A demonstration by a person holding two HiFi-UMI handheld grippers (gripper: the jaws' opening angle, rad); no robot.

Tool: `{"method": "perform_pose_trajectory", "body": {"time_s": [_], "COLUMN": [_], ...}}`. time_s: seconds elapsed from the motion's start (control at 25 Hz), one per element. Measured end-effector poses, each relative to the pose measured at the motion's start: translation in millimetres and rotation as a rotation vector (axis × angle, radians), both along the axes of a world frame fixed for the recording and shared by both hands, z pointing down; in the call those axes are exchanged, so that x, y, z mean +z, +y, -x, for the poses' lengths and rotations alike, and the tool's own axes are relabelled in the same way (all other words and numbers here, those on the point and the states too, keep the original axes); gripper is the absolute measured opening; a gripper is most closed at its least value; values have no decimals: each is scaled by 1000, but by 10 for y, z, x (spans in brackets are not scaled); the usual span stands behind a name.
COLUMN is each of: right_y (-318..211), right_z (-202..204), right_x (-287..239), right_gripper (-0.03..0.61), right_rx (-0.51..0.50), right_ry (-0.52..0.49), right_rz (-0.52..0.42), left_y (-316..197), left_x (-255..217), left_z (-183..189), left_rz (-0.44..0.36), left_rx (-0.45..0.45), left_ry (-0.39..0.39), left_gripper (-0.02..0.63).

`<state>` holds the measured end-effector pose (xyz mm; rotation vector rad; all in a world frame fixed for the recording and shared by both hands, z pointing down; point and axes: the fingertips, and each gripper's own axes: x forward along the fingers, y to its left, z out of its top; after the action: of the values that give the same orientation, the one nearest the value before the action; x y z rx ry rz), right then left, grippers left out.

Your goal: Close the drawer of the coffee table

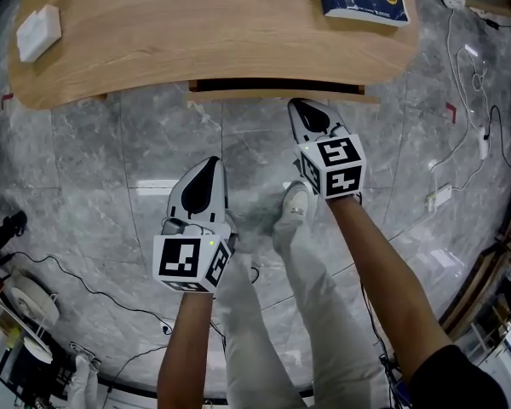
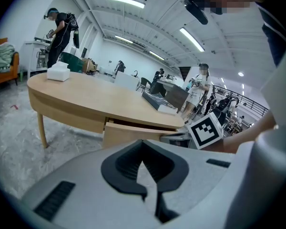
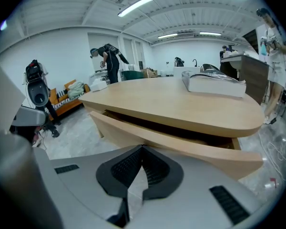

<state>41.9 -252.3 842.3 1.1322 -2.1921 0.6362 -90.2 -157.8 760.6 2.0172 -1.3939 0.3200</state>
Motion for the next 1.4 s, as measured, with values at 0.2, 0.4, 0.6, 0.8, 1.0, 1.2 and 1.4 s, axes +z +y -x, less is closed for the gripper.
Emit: {"method": "perform_pose_trajectory", "body": {"time_s": [0.2,0.4,0.6,0.8,1.0,1.2,1.4], "right_y": [-105,-173,-275,-387,-442,-441,-347], "right_z": [10,38,34,37,41,33,-28], "right_x": [-4,27,30,28,25,-8,-16], "right_gripper": [11,11,11,11,11,11,11], "right_rx": [24,39,58,76,84,105,106], "right_ry": [-8,-6,-15,-20,-23,-40,-29], "right_rz": [-13,-20,-31,-31,-28,-40,-36], "left_y": [-8,1,-13,-11,14,46,64], "left_x": [13,21,6,2,4,4,-18], "left_z": [18,41,62,80,65,54,66], "left_rz": [2,6,3,2,6,7,6], "left_rx": [-3,-1,0,-6,-8,-8,-8], "left_ry": [4,0,-8,-10,-7,-7,-7], "left_gripper": [-2,-2,-2,-2,-2,-2,-2]}}
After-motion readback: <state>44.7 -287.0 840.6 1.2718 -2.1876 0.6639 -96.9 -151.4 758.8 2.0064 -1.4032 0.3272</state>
